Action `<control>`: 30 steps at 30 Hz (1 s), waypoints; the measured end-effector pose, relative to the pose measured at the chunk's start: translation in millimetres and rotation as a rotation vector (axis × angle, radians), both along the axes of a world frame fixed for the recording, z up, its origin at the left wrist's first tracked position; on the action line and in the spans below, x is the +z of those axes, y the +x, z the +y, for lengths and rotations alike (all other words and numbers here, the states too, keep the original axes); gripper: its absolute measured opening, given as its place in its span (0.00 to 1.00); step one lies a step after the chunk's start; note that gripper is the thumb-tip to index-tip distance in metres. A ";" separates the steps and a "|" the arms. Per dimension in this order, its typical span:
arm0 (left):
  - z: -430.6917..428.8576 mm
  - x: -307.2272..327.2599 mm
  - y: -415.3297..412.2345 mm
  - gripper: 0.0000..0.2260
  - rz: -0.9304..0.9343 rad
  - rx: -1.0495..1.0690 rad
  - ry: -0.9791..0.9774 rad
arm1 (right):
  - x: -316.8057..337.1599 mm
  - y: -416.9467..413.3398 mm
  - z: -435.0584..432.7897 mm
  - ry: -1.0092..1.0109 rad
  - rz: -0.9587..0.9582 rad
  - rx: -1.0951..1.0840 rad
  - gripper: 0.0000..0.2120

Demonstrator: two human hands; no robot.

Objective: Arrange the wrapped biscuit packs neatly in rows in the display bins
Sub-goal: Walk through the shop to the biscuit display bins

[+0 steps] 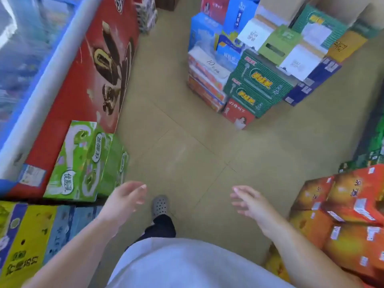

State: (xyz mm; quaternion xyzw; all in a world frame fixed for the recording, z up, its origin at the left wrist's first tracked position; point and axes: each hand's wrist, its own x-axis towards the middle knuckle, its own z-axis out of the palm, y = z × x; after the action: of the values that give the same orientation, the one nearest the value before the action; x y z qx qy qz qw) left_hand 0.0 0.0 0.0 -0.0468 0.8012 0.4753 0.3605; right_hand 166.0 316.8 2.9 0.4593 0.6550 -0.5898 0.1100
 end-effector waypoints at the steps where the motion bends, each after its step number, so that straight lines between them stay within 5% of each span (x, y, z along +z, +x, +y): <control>1: 7.7 -1.0 -35.9 0.06 0.013 -0.011 0.011 | 4.3 -32.1 6.6 0.001 0.011 0.039 0.07; 12: 127.6 6.7 -364.2 0.07 0.041 -0.104 -0.076 | 7.3 -367.8 104.1 0.011 0.048 0.157 0.05; 18: 209.9 1.6 -534.5 0.05 0.051 0.009 -0.162 | 6.1 -587.6 213.4 -0.027 0.113 0.238 0.04; 30: 356.4 -2.2 -902.6 0.04 0.085 0.052 -0.097 | -2.8 -961.1 360.1 -0.016 0.023 0.280 0.07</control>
State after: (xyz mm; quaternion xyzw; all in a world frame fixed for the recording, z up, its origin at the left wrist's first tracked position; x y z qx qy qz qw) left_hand -902.6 356.4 -2.2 -0.0651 0.8365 0.4466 0.3109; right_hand -795.1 676.9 0.1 0.3558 0.7091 -0.5792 0.1876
